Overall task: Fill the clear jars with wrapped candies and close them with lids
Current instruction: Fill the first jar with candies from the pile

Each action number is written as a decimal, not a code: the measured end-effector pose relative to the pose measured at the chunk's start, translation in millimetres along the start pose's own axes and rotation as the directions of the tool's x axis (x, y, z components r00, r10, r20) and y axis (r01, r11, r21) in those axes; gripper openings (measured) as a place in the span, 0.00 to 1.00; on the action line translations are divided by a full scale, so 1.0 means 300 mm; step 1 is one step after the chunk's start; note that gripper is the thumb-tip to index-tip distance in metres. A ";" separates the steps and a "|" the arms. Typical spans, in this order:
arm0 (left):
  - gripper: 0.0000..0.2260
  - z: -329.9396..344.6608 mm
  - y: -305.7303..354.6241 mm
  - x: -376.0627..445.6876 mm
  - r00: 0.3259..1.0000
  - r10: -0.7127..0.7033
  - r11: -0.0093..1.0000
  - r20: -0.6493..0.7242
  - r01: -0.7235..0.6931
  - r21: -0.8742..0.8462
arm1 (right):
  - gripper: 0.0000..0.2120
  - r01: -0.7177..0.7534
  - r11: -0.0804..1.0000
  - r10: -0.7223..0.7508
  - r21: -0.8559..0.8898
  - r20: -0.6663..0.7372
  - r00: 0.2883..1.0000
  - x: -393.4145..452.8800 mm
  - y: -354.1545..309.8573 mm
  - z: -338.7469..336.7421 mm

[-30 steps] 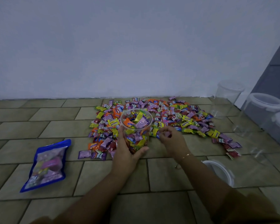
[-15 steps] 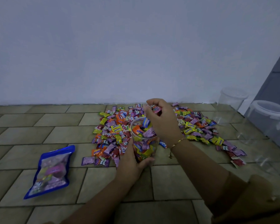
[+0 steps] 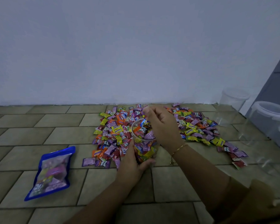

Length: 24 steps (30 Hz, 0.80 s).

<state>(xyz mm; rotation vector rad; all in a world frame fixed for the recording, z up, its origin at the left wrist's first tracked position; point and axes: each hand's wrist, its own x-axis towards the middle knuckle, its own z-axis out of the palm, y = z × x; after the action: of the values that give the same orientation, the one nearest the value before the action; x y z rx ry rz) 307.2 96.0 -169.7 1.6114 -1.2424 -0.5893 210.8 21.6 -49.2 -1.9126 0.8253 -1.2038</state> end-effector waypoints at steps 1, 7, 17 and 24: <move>0.43 -0.001 0.004 -0.001 1.000 -0.001 1.000 -0.001 0.001 -0.001 | 0.18 0.010 1.000 -0.010 -0.010 0.017 1.000 0.001 0.000 -0.006; 0.41 -0.003 0.008 -0.002 1.000 -0.001 1.000 -0.012 0.001 -0.007 | 0.19 -0.124 0.965 0.124 0.231 0.014 0.992 0.003 -0.019 -0.030; 0.43 -0.003 0.024 -0.003 0.995 -0.024 1.000 -0.093 0.024 -0.003 | 0.15 -0.301 0.800 0.406 -0.519 0.097 0.909 0.036 0.289 -0.120; 0.50 0.000 0.016 0.001 0.992 -0.104 0.992 -0.066 0.109 0.065 | 0.26 0.036 0.528 0.499 -0.849 0.344 0.796 -0.038 0.434 -0.087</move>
<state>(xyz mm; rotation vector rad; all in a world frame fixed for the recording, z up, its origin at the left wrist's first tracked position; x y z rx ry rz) 305.1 95.7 -165.3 1.7490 -1.1470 -0.5635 164.6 -45.2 -154.9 -2.5553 1.4177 0.0799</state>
